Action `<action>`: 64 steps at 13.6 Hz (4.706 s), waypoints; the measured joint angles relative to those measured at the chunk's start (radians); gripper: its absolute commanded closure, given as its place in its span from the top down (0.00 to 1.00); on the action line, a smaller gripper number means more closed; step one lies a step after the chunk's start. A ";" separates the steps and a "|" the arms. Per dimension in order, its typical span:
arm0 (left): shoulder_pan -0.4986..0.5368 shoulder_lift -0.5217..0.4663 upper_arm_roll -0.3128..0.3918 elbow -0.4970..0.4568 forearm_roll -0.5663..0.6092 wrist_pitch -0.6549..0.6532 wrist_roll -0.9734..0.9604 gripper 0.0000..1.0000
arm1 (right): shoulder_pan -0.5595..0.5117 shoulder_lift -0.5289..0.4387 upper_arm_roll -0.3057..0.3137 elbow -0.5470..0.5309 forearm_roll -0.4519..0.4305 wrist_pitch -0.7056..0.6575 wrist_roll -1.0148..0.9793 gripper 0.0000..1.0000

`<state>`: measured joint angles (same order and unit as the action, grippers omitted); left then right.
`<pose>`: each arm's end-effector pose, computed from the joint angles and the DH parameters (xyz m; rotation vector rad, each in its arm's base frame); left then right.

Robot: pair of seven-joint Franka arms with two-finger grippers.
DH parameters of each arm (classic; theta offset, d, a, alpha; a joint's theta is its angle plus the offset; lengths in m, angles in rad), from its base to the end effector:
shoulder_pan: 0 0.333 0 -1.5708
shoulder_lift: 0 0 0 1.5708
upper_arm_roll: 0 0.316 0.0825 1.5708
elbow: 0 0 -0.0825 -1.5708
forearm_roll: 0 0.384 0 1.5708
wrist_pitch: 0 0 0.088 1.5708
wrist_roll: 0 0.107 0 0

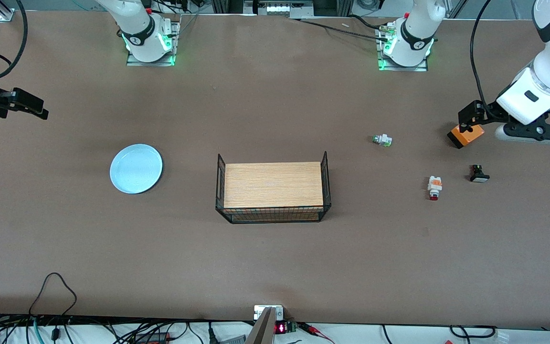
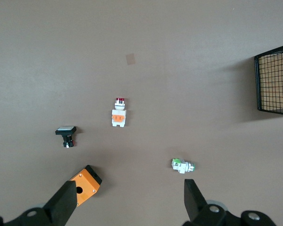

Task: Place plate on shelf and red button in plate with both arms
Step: 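Move the right gripper down toward the light-blue plate, then grasp the light-blue plate rim with the right gripper and lift it, then carry the plate with the right gripper over the wire basket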

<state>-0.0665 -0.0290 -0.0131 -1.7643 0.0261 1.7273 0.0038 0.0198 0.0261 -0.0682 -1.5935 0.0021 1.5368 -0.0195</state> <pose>0.5512 -0.0416 0.5621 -3.1122 0.1363 0.0109 0.5565 -0.0262 0.5965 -3.1354 0.0454 0.1297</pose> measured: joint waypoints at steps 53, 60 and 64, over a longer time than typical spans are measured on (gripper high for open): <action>0.000 0.000 0.000 0.000 0.000 -0.001 0.000 1.00 | -0.045 0.304 0.015 -0.452 -0.005 0.514 0.007 0.00; 0.000 0.000 0.000 0.000 0.000 -0.001 0.000 1.00 | 0.011 0.208 0.025 -0.159 0.102 0.102 0.152 0.00; 0.000 0.000 0.000 0.000 0.000 -0.001 0.000 1.00 | 0.088 0.208 0.028 -0.019 0.237 -0.024 0.474 0.00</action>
<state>-0.0665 -0.0290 -0.0131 -1.7643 0.0261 1.7261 0.0038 0.1082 0.2339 -0.0402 -1.6123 0.2391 1.5125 0.4546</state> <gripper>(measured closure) 0.000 0.974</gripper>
